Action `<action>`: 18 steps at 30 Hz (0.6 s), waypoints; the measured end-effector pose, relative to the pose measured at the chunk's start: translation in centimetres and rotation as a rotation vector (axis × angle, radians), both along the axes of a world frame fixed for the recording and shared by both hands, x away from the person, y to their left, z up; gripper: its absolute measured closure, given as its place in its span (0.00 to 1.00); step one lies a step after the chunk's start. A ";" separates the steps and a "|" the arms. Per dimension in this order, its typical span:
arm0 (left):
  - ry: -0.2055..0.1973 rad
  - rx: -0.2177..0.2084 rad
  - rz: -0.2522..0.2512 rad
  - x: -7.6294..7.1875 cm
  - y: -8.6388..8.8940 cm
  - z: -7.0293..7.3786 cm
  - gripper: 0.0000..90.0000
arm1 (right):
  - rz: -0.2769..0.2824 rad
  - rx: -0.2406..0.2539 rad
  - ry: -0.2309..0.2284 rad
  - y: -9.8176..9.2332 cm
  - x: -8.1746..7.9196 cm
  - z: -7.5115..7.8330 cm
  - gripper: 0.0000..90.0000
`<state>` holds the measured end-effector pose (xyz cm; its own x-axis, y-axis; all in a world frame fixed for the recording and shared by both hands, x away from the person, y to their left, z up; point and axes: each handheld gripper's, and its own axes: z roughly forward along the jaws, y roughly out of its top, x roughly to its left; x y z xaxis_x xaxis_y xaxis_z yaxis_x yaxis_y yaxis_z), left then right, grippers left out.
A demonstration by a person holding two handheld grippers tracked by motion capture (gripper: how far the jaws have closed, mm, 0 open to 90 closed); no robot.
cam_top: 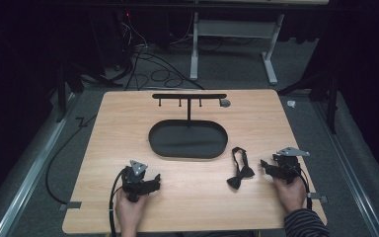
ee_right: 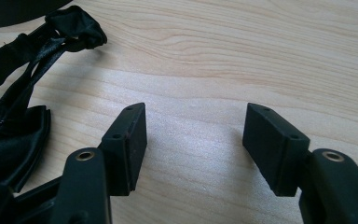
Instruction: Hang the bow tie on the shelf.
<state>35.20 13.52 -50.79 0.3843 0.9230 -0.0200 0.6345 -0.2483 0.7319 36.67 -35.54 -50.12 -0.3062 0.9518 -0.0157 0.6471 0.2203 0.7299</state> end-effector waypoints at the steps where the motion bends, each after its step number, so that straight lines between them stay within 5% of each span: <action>1: 0.000 0.000 0.000 0.0 0.0 0.0 0.19 | 0.001 0.000 0.001 0.0 0.0 0.0 0.45; 18: 0.000 0.000 0.000 0.0 0.0 0.0 0.19 | 0.006 0.003 0.002 0.1 0.0 0.0 0.45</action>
<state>35.20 13.52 -50.79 0.3843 0.9230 -0.0200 0.6347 -0.2484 0.7318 36.65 -35.47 -50.12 -0.3120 0.9500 -0.0126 0.6470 0.2222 0.7294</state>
